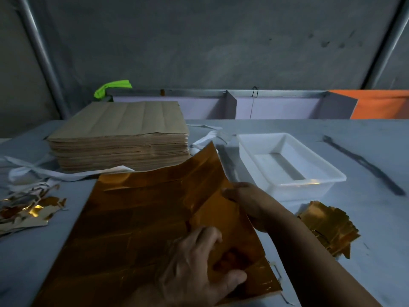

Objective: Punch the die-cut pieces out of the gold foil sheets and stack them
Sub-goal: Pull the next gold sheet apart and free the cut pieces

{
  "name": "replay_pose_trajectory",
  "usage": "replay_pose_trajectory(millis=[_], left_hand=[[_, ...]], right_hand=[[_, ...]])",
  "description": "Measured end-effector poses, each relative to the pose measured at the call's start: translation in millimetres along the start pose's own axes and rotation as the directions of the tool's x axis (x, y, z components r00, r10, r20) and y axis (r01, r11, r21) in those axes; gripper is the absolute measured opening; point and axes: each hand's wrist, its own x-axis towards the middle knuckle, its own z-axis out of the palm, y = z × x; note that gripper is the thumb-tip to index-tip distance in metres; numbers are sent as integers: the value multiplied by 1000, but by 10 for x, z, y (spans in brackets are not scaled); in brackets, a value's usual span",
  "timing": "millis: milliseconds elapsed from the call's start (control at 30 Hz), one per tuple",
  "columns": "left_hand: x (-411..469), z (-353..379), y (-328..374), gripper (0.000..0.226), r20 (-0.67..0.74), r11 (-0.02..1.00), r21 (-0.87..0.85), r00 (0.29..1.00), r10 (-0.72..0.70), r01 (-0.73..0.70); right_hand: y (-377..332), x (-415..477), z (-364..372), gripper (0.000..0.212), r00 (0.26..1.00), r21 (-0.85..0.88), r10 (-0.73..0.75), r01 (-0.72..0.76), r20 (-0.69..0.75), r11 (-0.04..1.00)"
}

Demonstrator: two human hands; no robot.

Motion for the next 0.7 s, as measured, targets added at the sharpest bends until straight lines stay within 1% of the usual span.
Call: replay_pose_trajectory(millis=[33,67,133,200,300,367,467,600,667,700], left_hand=[[22,-14,-10,64,-13,999,-52,1000,-2,1],[41,-6,-26,64,-37,994,-110,999,-14,9],[77,6,-77,63,-54,989,-141,998,-41,33],[111,66,-143,61,-46,988,-125,995,-92,86],[161,134,-230,60,45,965,-128,973,-227,231],[174,183,-277,60,111,948,-133,955,-276,290],[170,263,-312,62,135,949,-130,953,-272,289],[183,320,-205,63,163,954,-150,958,-235,260],[255,326,-101,58,169,918,-238,944,-281,316],[314,317,-45,54,181,871,-321,927,-329,372]], right_hand=[[6,27,-22,21,999,-7,-41,41,12,999],[1,34,-52,22,998,24,-57,56,24,998],[33,53,-106,28,998,71,-59,57,31,996],[138,88,-146,35,1000,105,20,-21,9,994],[344,96,-207,46,982,132,176,-183,60,974],[485,75,-257,51,968,152,223,-238,112,959],[615,3,-300,61,962,254,192,-238,193,937],[624,-36,-247,67,969,379,111,-191,222,905],[579,-30,-205,72,973,446,115,-194,199,874],[545,-28,-184,73,975,462,118,-194,189,866]])
